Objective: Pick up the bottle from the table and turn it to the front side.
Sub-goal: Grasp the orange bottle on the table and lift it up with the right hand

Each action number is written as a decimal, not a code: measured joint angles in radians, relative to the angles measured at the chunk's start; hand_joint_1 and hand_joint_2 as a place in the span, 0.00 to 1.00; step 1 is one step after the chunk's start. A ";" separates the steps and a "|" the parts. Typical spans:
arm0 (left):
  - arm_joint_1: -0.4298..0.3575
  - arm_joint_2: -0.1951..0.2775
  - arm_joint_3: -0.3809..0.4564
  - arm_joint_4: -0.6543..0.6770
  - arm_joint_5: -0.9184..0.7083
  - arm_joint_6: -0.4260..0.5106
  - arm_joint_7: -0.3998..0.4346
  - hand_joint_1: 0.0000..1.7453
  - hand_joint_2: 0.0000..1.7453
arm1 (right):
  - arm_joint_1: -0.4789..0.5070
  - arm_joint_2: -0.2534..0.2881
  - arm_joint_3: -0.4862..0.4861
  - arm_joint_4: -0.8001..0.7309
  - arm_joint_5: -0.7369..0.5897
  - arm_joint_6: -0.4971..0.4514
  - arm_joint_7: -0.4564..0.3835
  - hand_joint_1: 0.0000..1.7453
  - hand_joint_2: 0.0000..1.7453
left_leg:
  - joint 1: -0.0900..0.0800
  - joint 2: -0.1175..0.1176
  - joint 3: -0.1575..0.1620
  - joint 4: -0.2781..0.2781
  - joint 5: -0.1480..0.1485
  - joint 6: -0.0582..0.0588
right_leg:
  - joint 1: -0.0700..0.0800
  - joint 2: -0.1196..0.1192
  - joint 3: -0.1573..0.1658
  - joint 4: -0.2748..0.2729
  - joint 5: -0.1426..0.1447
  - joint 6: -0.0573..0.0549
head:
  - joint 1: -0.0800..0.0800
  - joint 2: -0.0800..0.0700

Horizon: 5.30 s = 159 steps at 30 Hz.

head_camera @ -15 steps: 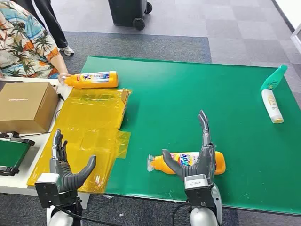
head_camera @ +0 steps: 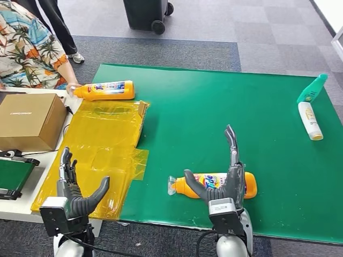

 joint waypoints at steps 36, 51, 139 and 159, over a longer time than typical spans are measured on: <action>-0.008 -0.035 0.074 0.000 -0.056 -0.182 0.033 0.00 1.00 | -0.401 -0.272 0.091 0.281 0.544 0.573 0.267 0.00 1.00 | 0.000 0.000 0.000 0.000 0.003 0.002 | -0.001 0.000 0.001 0.000 0.003 0.002 | 0.000 0.000; -0.009 -0.060 0.123 0.000 -0.060 -0.193 0.020 0.00 1.00 | -0.698 -0.396 0.267 0.600 0.517 0.812 0.396 0.00 1.00 | 0.000 0.000 -0.001 0.001 0.003 0.002 | -0.001 0.000 0.000 0.000 0.003 0.003 | 0.000 0.000; -0.043 -0.099 0.191 0.084 0.033 -0.181 -0.032 0.00 1.00 | -0.755 -0.667 0.735 0.399 0.155 0.867 0.563 0.00 1.00 | -0.002 -0.001 -0.004 0.001 0.006 0.004 | -0.003 -0.001 -0.002 0.000 0.004 0.005 | 0.000 0.000; -0.042 -0.103 0.199 0.083 0.024 -0.175 -0.021 0.00 1.00 | -0.588 -0.479 0.485 0.472 0.355 0.854 0.623 0.00 1.00 | -0.002 0.000 0.000 0.001 0.006 0.003 | -0.002 0.000 0.002 -0.001 0.006 0.004 | 0.000 0.000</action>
